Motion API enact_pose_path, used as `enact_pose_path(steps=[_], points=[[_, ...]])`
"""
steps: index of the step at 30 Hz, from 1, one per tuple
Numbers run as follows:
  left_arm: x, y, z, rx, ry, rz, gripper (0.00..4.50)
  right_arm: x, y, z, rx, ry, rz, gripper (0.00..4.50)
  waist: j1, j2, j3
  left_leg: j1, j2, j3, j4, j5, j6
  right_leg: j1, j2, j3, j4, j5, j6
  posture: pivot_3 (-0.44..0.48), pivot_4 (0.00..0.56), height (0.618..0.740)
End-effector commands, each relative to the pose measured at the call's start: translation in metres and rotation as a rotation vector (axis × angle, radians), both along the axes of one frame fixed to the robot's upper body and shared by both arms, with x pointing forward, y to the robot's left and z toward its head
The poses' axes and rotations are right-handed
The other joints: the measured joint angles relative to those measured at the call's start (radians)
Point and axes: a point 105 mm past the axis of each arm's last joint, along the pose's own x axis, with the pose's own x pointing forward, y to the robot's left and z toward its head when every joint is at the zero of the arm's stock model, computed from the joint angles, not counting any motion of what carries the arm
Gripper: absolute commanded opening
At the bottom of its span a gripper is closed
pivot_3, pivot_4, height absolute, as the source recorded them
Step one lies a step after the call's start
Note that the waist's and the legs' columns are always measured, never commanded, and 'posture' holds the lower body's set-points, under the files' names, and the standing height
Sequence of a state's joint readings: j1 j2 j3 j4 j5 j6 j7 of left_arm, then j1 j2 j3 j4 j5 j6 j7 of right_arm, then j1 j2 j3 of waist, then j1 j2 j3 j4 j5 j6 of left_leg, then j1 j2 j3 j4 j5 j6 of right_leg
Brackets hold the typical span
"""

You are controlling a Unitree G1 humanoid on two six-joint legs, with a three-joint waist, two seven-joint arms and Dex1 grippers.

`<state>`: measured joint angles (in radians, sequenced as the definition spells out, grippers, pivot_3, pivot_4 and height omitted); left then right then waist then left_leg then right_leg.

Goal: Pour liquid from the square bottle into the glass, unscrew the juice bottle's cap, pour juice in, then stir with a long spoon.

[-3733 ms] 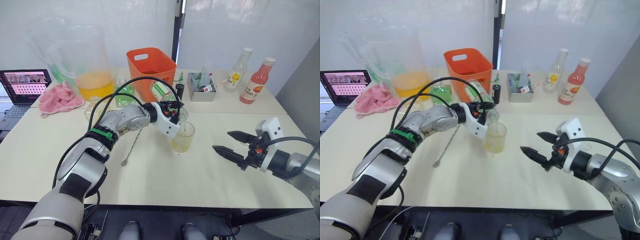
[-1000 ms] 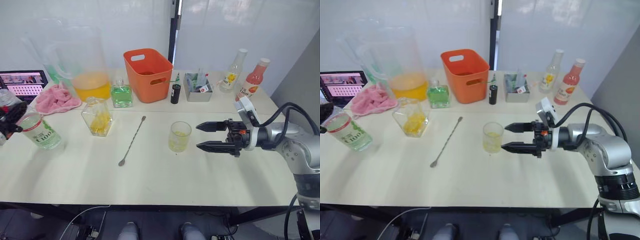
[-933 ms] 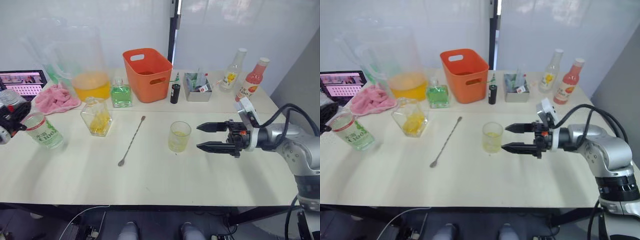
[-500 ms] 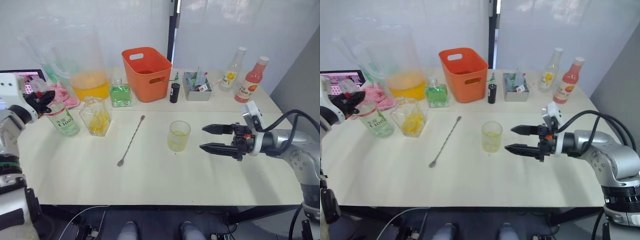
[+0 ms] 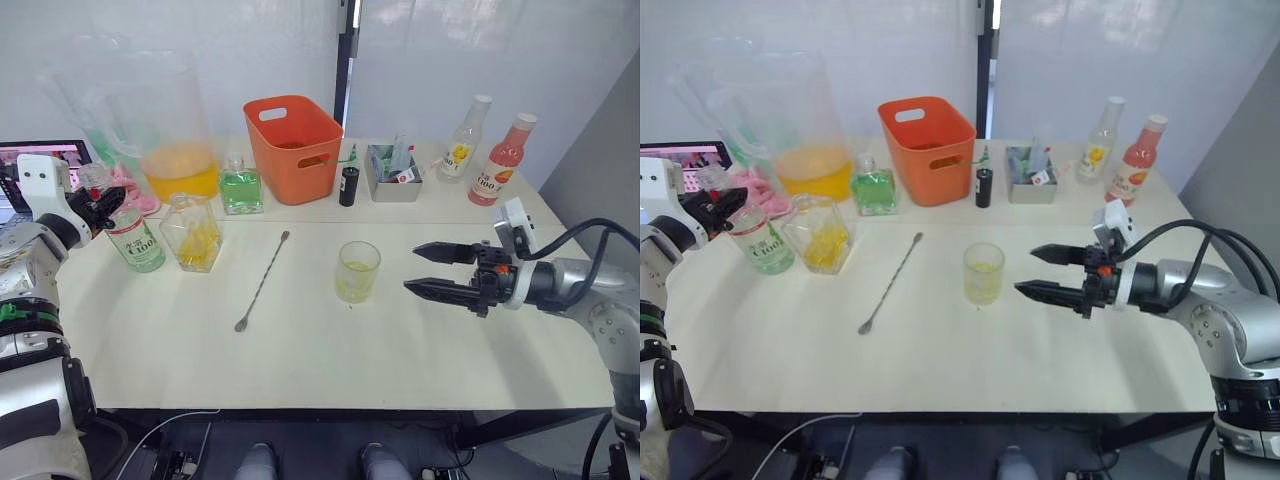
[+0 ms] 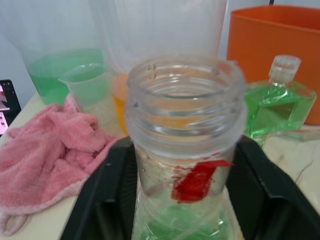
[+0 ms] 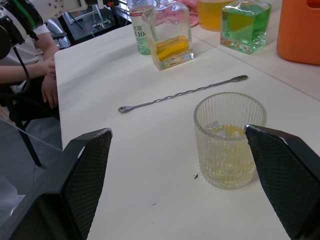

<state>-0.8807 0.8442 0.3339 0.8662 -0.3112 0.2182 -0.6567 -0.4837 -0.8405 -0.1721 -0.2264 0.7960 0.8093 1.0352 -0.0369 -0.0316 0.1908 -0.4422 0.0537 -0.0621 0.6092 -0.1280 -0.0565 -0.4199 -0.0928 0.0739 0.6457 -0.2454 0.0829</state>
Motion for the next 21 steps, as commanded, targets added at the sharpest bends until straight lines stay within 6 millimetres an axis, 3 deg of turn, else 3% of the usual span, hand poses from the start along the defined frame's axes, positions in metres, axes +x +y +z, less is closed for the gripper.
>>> enact_pose_path(steps=[1,3,10,12,15,18,21], points=[[-0.005,0.002,0.026,0.012,-0.096,0.005,4.01,0.0,0.001,0.011,-0.003,-0.056,-0.002,4.5,0.0,0.0,0.0,0.0,0.0,0.0,0.0,0.0,0.0,0.0,0.0,0.0,0.0,0.0,0.0,0.0,0.15,0.74],[-0.007,0.003,0.033,0.009,-0.131,0.007,4.43,0.002,0.001,0.011,-0.003,-0.058,-0.009,4.5,0.0,0.0,0.0,0.0,0.0,0.0,0.0,0.0,0.0,0.0,0.0,0.0,0.0,0.0,0.0,0.0,0.15,0.74],[-0.021,-0.006,0.078,-0.014,-0.333,-0.039,4.43,0.008,0.001,0.011,-0.008,-0.063,-0.014,4.5,-0.001,0.0,0.0,-0.001,0.0,0.0,0.0,0.0,0.0,0.0,0.0,0.0,0.0,0.0,0.0,0.0,0.15,0.74],[-0.034,-0.013,0.109,0.021,-0.455,-0.066,4.43,0.01,0.001,0.014,-0.003,-0.068,-0.009,4.5,-0.001,0.0,0.0,-0.001,0.0,0.0,0.0,0.0,0.0,0.0,0.0,0.0,0.0,0.0,0.0,0.0,0.15,0.74],[-0.048,-0.022,0.136,0.055,-0.549,-0.109,4.43,0.01,0.001,0.016,0.002,-0.067,0.0,4.5,-0.001,0.0,0.0,-0.001,0.0,0.0,0.0,0.0,0.0,0.0,0.0,0.0,0.0,0.0,0.0,0.0,0.15,0.74],[-0.064,-0.049,0.16,0.092,-0.593,-0.224,4.43,0.009,0.001,0.018,0.008,-0.064,0.015,4.5,-0.001,0.0,0.0,-0.001,0.0,0.0,0.0,0.0,0.0,0.0,0.0,0.0,0.0,0.0,0.0,0.0,0.15,0.74],[-0.075,-0.077,0.161,0.116,-0.546,-0.362,4.43,0.008,0.0,0.02,0.006,-0.064,0.025,4.5,-0.003,-0.001,0.0,-0.001,0.0,0.0,0.0,0.0,0.0,0.0,0.0,0.0,0.0,0.0,0.0,0.0,0.15,0.74]])
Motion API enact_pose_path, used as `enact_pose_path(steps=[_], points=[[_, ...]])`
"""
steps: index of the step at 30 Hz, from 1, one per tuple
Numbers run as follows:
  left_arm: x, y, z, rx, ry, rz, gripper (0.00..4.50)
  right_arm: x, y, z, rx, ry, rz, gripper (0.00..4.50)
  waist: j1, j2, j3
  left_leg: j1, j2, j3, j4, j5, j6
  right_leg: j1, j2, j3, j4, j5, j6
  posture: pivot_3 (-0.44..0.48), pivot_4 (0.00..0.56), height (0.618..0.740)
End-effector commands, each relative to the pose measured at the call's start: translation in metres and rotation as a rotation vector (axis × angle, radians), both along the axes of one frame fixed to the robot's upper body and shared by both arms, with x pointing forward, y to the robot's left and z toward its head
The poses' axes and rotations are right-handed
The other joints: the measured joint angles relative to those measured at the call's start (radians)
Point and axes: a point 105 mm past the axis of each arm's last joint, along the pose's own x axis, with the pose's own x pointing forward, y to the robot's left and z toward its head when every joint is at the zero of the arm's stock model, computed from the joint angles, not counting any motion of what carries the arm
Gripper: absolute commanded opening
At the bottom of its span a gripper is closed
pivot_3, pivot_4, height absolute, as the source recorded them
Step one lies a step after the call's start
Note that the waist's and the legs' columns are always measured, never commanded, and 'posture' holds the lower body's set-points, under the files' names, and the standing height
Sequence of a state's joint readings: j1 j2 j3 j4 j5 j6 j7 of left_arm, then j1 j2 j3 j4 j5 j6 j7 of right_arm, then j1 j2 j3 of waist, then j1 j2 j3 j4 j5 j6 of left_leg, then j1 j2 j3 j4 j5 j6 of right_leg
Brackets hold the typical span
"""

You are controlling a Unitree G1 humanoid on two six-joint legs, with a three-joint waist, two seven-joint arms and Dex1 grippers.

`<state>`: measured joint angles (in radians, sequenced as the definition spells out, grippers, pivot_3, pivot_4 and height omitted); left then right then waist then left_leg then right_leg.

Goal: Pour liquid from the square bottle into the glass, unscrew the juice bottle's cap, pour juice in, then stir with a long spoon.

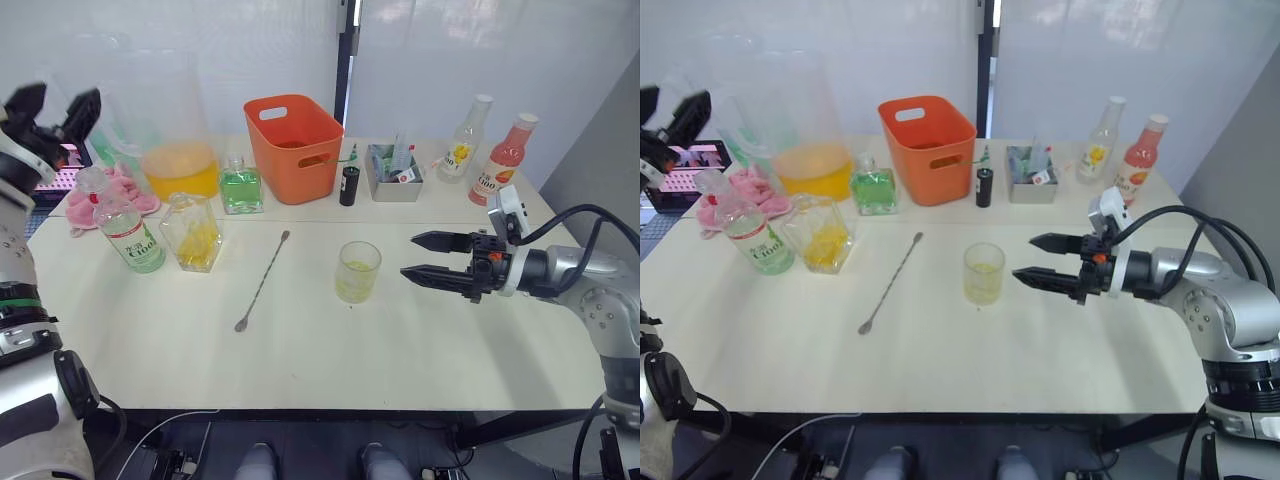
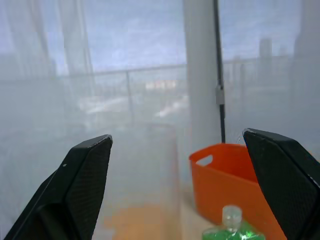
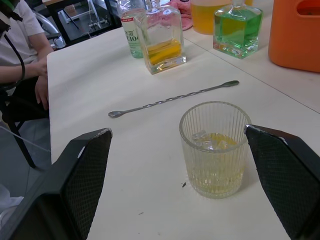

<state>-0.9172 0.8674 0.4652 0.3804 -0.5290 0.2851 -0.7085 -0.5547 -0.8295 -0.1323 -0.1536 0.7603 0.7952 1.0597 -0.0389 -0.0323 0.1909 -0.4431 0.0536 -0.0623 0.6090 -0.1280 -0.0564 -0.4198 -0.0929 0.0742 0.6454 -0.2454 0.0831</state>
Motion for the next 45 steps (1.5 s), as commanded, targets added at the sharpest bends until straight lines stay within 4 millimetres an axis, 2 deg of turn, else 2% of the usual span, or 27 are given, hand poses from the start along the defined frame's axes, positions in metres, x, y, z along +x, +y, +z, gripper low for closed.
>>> enact_pose_path(steps=[1,7,10,13,16,22,27,30,34,38,41,45], points=[[-0.026,-0.041,0.011,0.11,0.026,-0.173,4.43,-0.004,-0.001,0.016,0.005,-0.06,0.024,4.5,-0.002,0.0,0.0,0.0,0.0,0.0,0.0,0.0,0.0,0.0,0.0,0.0,0.0,0.0,0.0,0.0,0.15,0.74],[-0.046,-0.092,-0.037,0.242,0.265,-0.345,4.43,-0.006,-0.003,0.015,0.002,-0.047,0.036,4.5,-0.006,0.0,0.0,0.001,0.0,0.0,0.0,0.0,0.0,0.0,0.0,0.0,0.001,0.0,0.0,0.0,0.15,0.74],[-0.051,-0.103,-0.062,0.239,0.36,-0.359,4.43,-0.008,-0.006,0.016,0.001,-0.036,0.038,4.5,-0.006,0.0,0.0,0.001,0.0,0.0,0.0,0.0,0.0,0.0,0.0,0.001,0.001,0.0,0.0,0.0,0.15,0.74],[-0.055,-0.105,-0.081,0.203,0.413,-0.349,4.43,-0.009,-0.008,0.015,-0.011,-0.033,0.041,4.5,-0.005,0.0,0.0,0.002,0.0,0.0,0.0,0.0,0.0,0.0,0.0,0.001,0.0,0.0,0.0,0.0,0.15,0.74],[-0.057,-0.095,-0.108,0.176,0.467,-0.248,4.43,-0.011,-0.01,0.012,-0.032,-0.043,0.043,4.5,-0.005,0.0,0.0,0.002,0.0,0.0,0.0,0.0,0.0,0.0,0.0,0.001,0.0,0.0,0.0,0.0,0.15,0.74],[-0.069,-0.085,-0.138,0.099,0.517,-0.161,4.43,-0.011,-0.015,0.007,-0.042,-0.04,0.012,4.5,-0.003,0.0,0.0,0.001,0.0,0.001,0.0,0.0,0.0,0.0,0.0,0.001,-0.001,0.0,-0.001,0.0,0.15,0.74],[-0.079,-0.083,-0.175,0.081,0.588,-0.097,4.43,-0.011,-0.017,0.001,-0.059,-0.082,-0.016,4.5,0.0,0.0,0.0,0.001,0.0,0.001,0.0,0.0,0.0,0.0,-0.001,0.001,-0.003,0.0,-0.001,0.0,0.15,0.74],[-0.077,-0.084,-0.188,0.055,0.606,-0.057,4.43,-0.013,-0.016,-0.004,-0.066,-0.086,-0.021,4.5,0.005,0.0,0.0,0.001,0.0,0.001,0.0,0.0,0.0,0.0,0.0,0.001,-0.003,-0.001,-0.003,0.0,0.15,0.74],[-0.072,-0.095,-0.201,0.016,0.62,-0.021,4.43,-0.02,-0.013,-0.009,-0.062,-0.095,-0.023,4.5,0.011,0.0,0.0,0.001,0.0,0.001,0.002,0.0,0.0,0.002,-0.001,0.002,-0.004,-0.002,-0.007,0.0,0.15,0.74],[-0.067,-0.103,-0.212,0.052,0.631,0.009,4.43,-0.031,-0.009,-0.014,-0.056,-0.102,-0.024,4.5,0.02,0.0,0.0,0.001,0.0,0.001,0.001,0.0,0.0,0.001,0.0,0.002,-0.004,-0.001,-0.005,0.0,0.15,0.74],[-0.061,-0.104,-0.214,0.056,0.621,0.024,4.43,-0.036,-0.013,-0.018,-0.067,-0.1,-0.045,4.5,0.022,0.0,0.0,0.001,0.0,0.002,0.002,0.0,0.0,0.001,0.0,0.002,-0.004,-0.001,-0.006,0.0,0.15,0.74],[-0.048,-0.117,-0.219,0.09,0.625,0.006,4.43,-0.044,-0.024,-0.028,-0.109,-0.1,-0.096,4.5,0.029,0.0,0.0,0.001,0.0,0.002,0.002,0.0,0.0,0.002,0.0,0.002,-0.004,-0.002,-0.007,0.0,0.15,0.74]])
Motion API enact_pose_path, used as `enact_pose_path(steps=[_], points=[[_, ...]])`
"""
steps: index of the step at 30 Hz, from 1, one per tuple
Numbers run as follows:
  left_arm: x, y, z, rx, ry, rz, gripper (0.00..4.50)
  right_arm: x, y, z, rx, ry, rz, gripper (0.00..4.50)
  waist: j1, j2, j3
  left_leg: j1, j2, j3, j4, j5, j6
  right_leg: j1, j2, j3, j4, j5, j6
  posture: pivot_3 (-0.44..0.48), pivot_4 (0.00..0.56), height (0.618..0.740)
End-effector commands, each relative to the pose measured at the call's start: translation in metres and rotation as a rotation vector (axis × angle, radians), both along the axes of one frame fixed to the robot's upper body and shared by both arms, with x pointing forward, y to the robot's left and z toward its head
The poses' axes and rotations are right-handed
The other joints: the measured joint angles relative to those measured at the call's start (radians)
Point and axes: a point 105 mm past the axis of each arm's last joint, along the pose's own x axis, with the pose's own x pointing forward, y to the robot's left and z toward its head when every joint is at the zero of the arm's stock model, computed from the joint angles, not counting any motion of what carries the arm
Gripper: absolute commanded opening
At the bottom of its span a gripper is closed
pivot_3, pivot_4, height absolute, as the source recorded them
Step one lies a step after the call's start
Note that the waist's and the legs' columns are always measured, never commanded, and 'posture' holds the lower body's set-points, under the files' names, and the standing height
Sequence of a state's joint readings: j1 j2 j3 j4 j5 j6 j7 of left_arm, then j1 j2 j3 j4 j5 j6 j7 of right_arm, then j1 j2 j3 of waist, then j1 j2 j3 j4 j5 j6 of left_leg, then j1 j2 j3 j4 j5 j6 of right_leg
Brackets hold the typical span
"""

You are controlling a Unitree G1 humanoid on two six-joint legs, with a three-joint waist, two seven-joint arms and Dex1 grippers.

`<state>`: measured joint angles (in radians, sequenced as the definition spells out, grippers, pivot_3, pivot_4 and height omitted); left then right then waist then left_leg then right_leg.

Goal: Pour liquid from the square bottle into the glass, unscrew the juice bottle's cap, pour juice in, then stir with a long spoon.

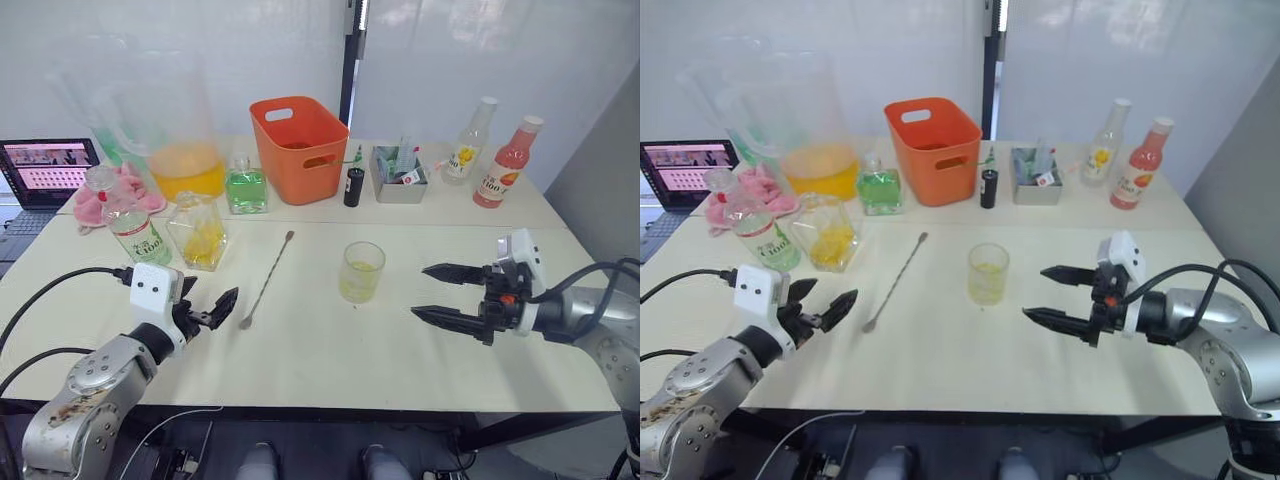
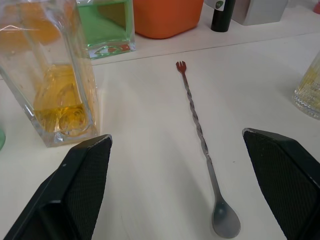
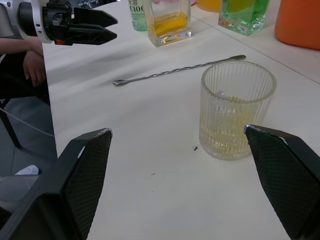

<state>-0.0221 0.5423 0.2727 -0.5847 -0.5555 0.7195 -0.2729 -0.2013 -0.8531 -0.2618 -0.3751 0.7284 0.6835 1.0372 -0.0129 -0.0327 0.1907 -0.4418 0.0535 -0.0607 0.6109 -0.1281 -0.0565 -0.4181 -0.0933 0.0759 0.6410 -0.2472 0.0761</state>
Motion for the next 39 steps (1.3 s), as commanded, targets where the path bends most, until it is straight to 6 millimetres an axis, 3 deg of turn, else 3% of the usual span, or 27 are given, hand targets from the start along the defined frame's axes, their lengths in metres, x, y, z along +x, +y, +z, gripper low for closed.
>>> enact_pose_path(steps=[1,8,12,19,32,33,39], points=[[0.011,-0.008,0.003,0.02,-0.032,-0.003,4.43,-0.008,-0.008,0.007,-0.041,-0.07,-0.034,4.5,0.003,0.0,0.0,0.0,0.0,0.0,0.0,0.0,0.0,0.0,0.0,0.0,0.0,0.0,0.0,0.0,0.15,0.74],[0.045,-0.03,-0.008,0.0,0.014,0.031,4.43,-0.019,-0.015,-0.004,-0.041,-0.072,-0.094,4.5,0.002,-0.001,0.0,0.0,0.0,0.0,0.001,0.0,0.0,0.001,0.0,0.0,-0.001,0.002,0.004,0.0,0.15,0.74],[0.066,-0.034,-0.026,-0.019,0.104,0.088,4.43,-0.022,-0.014,0.001,0.006,-0.101,-0.116,4.5,-0.002,-0.001,-0.001,0.001,0.0,0.0,0.001,0.0,0.0,0.002,0.0,0.0,-0.001,0.004,0.007,0.0,0.15,0.74],[0.087,-0.062,-0.05,0.051,0.195,-0.016,4.43,-0.025,-0.008,0.004,0.004,-0.127,-0.132,4.5,0.0,-0.001,-0.001,0.0,-0.001,0.0,0.001,0.0,0.0,0.002,0.0,0.0,-0.001,0.004,0.007,0.0,0.15,0.74],[0.079,-0.064,-0.06,0.08,0.191,-0.099,0.22,-0.02,-0.001,0.013,0.046,-0.15,-0.163,4.5,0.002,0.0,-0.001,0.002,-0.001,0.0,0.001,0.0,0.0,0.006,-0.001,0.0,-0.005,0.004,0.007,0.0,0.15,0.74],[0.078,-0.061,-0.058,0.08,0.185,-0.106,0.05,-0.018,0.001,0.013,0.048,-0.15,-0.159,4.5,0.002,0.0,-0.001,0.002,-0.001,-0.001,0.0,0.0,0.0,0.006,-0.001,0.0,-0.006,0.004,0.006,0.0,0.15,0.74],[0.063,-0.044,-0.039,0.108,0.102,-0.247,0.05,-0.013,0.004,0.013,0.051,-0.149,-0.146,4.5,-0.006,0.0,-0.002,0.002,-0.001,0.0,-0.001,0.0,0.0,0.01,-0.001,-0.001,-0.013,0.004,0.004,0.0,0.15,0.74]])
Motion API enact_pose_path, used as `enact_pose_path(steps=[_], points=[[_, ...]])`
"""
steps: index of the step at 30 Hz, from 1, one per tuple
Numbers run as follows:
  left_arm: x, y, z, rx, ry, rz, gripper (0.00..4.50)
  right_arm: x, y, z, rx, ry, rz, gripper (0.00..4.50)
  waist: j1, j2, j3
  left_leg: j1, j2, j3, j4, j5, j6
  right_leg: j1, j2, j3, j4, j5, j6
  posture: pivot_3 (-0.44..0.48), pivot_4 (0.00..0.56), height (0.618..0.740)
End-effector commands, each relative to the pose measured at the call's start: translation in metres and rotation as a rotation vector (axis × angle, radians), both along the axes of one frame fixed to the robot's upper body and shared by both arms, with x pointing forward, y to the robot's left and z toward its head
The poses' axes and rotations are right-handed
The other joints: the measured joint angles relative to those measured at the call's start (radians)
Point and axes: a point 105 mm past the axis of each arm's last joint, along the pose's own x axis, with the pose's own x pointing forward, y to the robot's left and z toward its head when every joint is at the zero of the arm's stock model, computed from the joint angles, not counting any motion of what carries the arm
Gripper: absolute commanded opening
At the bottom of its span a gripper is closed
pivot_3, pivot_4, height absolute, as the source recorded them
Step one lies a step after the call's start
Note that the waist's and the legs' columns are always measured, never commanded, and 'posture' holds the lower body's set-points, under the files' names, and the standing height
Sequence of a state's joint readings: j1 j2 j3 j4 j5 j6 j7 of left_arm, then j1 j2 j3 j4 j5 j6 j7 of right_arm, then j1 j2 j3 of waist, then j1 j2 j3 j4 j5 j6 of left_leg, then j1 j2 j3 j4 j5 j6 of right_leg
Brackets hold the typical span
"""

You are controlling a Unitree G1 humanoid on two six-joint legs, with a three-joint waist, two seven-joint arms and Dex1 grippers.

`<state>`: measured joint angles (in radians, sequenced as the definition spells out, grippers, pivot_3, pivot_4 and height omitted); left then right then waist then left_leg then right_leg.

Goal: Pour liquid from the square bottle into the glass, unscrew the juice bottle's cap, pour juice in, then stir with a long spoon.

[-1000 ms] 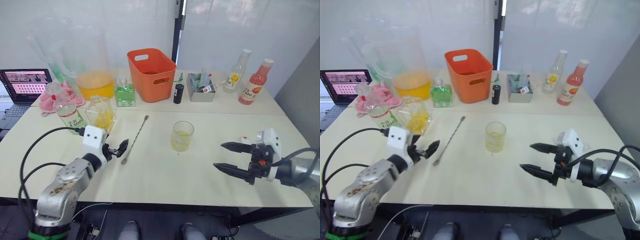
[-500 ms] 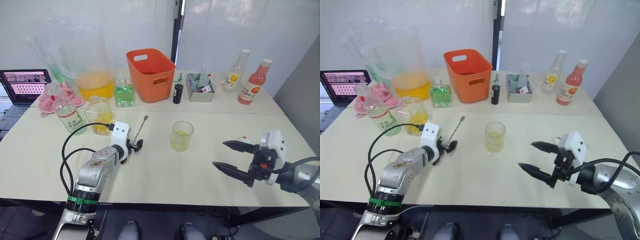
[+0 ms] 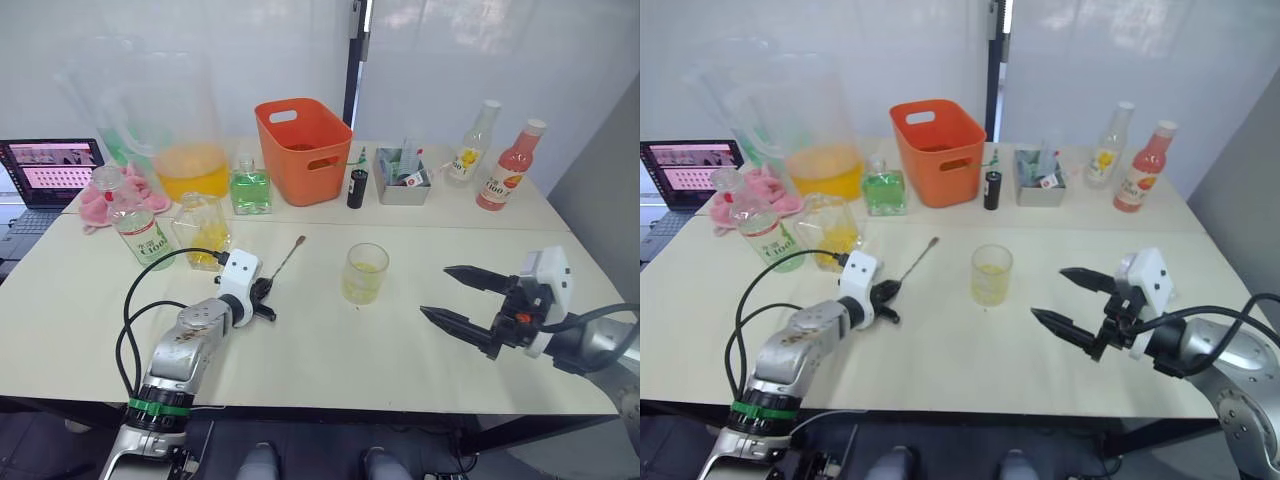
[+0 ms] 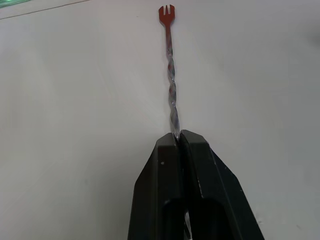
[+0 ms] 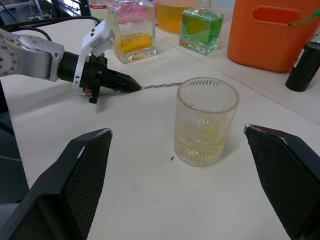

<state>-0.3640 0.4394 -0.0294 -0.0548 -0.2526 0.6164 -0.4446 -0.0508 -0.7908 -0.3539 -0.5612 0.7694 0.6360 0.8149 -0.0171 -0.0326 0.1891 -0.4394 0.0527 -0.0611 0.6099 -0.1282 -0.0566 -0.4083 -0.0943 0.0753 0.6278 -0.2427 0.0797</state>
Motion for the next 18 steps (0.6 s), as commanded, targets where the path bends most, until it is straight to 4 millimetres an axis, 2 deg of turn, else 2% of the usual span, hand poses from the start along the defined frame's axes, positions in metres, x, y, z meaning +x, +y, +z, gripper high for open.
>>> enact_pose_path(steps=[1,6,9,13,18], points=[[-0.011,0.006,0.021,-0.007,-0.081,-0.118,0.05,0.001,0.002,0.005,0.009,-0.028,0.015,4.5,-0.001,0.0,0.0,0.0,0.0,0.0,-0.001,0.0,0.0,0.0,0.0,0.0,0.0,0.0,0.0,0.0,0.15,0.74],[-0.017,0.017,0.028,-0.021,-0.093,-0.169,0.05,0.005,0.005,0.003,0.017,-0.03,0.02,4.5,0.005,0.0,0.0,0.0,0.0,0.0,-0.001,0.0,0.0,-0.001,0.0,0.0,0.0,0.0,-0.001,0.0,0.15,0.74],[-0.036,0.025,0.023,0.082,-0.052,-0.336,0.05,0.006,0.008,0.0,0.035,-0.029,0.032,4.5,0.001,0.0,0.0,0.0,0.0,0.0,-0.001,0.0,0.0,-0.001,0.0,0.0,-0.001,0.0,-0.001,0.0,0.15,0.74],[-0.051,0.03,0.009,0.151,0.037,-0.461,0.05,0.007,0.008,-0.001,0.038,-0.03,0.03,4.5,0.001,0.0,0.0,0.0,0.001,0.001,-0.003,0.0,0.0,-0.002,-0.001,0.0,0.0,0.0,-0.002,0.0,0.15,0.74],[-0.055,0.037,0.0,0.195,0.084,-0.475,0.05,0.008,0.009,-0.001,0.042,-0.037,0.024,4.5,0.003,0.0,0.0,0.0,0.001,0.001,-0.002,0.0,0.0,-0.002,-0.001,0.0,-0.001,0.0,-0.002,0.0,0.15,0.74]])
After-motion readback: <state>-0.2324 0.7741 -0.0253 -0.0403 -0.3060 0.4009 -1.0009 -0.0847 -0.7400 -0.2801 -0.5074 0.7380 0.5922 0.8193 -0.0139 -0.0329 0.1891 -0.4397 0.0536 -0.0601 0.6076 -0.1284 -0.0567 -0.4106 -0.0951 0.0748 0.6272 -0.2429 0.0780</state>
